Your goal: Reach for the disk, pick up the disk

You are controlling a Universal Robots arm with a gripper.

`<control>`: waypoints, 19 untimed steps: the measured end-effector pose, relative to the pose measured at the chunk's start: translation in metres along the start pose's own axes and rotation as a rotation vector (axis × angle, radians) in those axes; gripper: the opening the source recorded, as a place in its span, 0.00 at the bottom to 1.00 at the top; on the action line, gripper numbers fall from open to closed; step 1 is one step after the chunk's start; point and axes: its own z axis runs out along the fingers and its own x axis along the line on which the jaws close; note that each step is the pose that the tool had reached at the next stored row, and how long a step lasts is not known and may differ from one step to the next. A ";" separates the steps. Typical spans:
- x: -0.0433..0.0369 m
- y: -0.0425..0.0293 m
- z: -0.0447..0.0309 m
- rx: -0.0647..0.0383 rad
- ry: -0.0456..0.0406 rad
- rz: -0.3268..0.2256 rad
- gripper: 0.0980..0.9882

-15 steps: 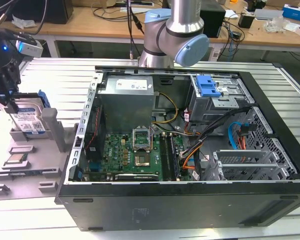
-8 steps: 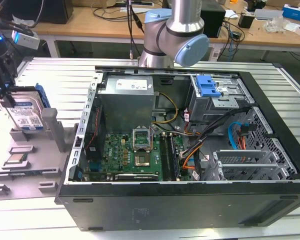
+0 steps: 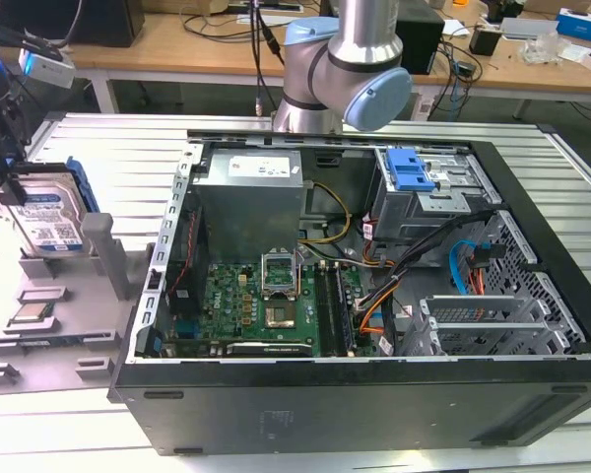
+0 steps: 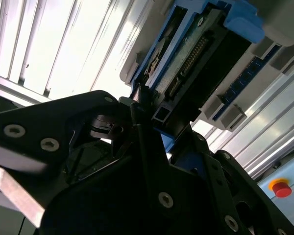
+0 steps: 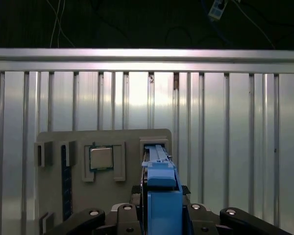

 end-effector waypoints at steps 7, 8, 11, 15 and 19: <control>0.0001 0.0001 -0.0052 0.000 0.0000 0.000 0.30; 0.0002 0.0001 -0.0063 0.000 0.0000 0.000 0.30; 0.0002 0.0001 -0.0091 0.000 0.0000 0.000 0.30; 0.0003 0.0000 -0.0134 0.000 0.0000 0.000 0.30; 0.0004 0.0000 -0.0167 0.000 0.0000 0.000 0.30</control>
